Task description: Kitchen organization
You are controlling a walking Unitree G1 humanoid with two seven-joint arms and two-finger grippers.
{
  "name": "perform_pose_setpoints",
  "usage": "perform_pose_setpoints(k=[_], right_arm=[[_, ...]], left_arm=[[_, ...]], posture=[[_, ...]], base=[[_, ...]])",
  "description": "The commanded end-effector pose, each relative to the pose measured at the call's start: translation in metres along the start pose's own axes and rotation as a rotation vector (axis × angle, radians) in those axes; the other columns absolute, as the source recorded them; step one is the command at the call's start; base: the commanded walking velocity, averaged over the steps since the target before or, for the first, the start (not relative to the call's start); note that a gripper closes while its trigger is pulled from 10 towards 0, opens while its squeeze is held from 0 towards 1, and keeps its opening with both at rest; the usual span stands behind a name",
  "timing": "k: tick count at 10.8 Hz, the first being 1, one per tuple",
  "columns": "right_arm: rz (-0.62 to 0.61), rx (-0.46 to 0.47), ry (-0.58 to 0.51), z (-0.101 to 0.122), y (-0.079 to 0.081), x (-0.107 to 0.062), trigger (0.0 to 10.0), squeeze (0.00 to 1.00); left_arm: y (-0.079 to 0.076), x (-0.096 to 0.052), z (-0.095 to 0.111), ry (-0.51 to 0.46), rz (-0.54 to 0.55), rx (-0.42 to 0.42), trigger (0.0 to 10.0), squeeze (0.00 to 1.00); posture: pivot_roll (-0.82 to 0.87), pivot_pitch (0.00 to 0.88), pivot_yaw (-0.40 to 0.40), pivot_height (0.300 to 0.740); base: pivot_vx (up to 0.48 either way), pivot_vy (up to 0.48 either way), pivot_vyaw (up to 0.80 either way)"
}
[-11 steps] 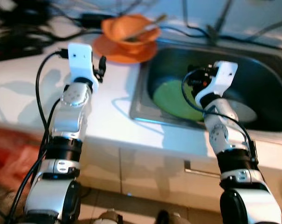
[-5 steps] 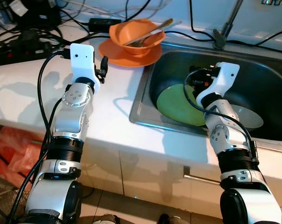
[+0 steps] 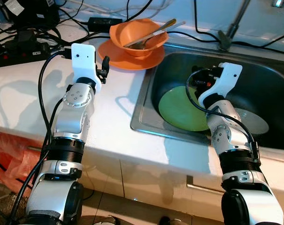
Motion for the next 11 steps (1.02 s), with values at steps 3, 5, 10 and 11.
perform_pose_setpoints(k=[3,5,10,11], right_arm=[[-0.004,0.006,0.012,-0.0028,-0.0015,-0.0011,10.0,0.00],[-0.003,0.006,0.015,-0.0043,-0.0009,-0.0012,10.0,0.00],[-0.002,0.008,0.021,-0.0067,-0.0004,-0.0023,10.0,0.00],[-0.001,0.008,0.022,-0.0072,-0.0003,-0.0022,10.0,0.00]], left_arm=[[-0.0025,0.0001,0.0085,-0.021,-0.008,-0.003,10.0,0.00],[-0.0025,-0.0001,0.0087,-0.021,-0.008,-0.002,10.0,0.00],[-0.0053,-0.0005,0.0092,-0.023,-0.021,-0.002,10.0,0.00],[-0.0058,-0.0007,0.0090,-0.023,-0.023,-0.001,10.0,0.00]], posture=[[0.06,0.125,-0.023,0.740],[0.06,0.126,-0.023,0.740],[0.06,0.129,-0.023,0.740],[0.06,0.129,-0.023,0.740]], base=[[0.346,0.000,0.00],[0.354,0.000,0.00],[0.400,0.000,0.00],[0.401,0.000,0.00]])
Point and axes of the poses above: a point about 5 cm out from each wrist's last joint towards the gripper, its own x axis pointing out of the wrist towards the gripper, its own z axis along the axis of the wrist's last joint, y = z × x, the point moved 6 cm from there along x, pointing out of the wrist towards the gripper, and after that the axes turned 5 degrees about x, right-handed, at the moved point
